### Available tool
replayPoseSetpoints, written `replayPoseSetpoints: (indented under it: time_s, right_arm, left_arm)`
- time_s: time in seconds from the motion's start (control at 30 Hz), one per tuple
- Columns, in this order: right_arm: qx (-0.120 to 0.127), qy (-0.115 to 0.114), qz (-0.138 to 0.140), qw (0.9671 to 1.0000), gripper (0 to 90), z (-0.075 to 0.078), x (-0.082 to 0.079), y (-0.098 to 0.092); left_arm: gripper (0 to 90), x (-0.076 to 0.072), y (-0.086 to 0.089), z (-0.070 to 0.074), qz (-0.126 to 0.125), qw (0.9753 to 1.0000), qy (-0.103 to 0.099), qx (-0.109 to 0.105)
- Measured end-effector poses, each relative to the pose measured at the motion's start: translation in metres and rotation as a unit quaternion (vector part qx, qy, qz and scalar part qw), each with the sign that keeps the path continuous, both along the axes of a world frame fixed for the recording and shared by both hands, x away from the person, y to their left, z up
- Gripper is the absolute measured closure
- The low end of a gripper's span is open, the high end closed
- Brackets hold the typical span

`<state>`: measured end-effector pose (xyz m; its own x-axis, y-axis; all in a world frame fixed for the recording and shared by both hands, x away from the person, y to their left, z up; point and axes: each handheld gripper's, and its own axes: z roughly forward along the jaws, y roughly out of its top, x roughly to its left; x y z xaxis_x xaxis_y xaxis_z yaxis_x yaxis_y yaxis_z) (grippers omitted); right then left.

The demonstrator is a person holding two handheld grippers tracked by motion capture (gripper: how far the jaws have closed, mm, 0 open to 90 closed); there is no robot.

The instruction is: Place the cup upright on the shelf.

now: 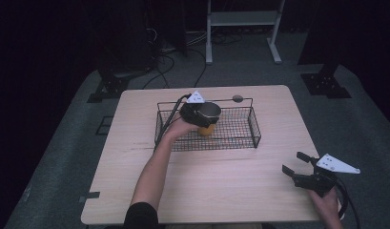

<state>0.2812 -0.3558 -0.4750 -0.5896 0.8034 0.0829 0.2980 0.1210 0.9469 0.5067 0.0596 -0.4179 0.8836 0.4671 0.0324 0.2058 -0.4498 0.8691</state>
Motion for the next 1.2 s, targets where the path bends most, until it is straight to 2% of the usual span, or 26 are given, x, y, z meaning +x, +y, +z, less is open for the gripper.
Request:
replayPoseSetpoints:
  time_s: [0.1,0.67,1.0,1.2]
  right_arm:
    - [0.000,0.000,0.000,1.0000,13.5,0.0000,0.0000,0.0000]
    - [0.000,0.000,0.000,1.0000,13.5,0.0000,0.0001,-0.0001]
    - [0.000,0.000,0.000,1.0000,13.5,0.0000,0.0000,0.0001]
    - [-0.001,0.000,0.001,1.0000,13.5,0.0000,0.0000,-0.0001]
  left_arm:
    - [11.5,-0.0003,-0.0001,-0.0017,-0.009,0.9999,0.006,0.004]
    - [8.6,-0.0043,0.0021,-0.0007,-0.037,0.9991,0.012,0.017]
    - [3.6,-0.0054,0.0053,0.0008,-0.029,0.9992,0.014,0.025]
    - [2.5,-0.0061,0.0085,0.0002,-0.023,0.9995,0.012,0.017]
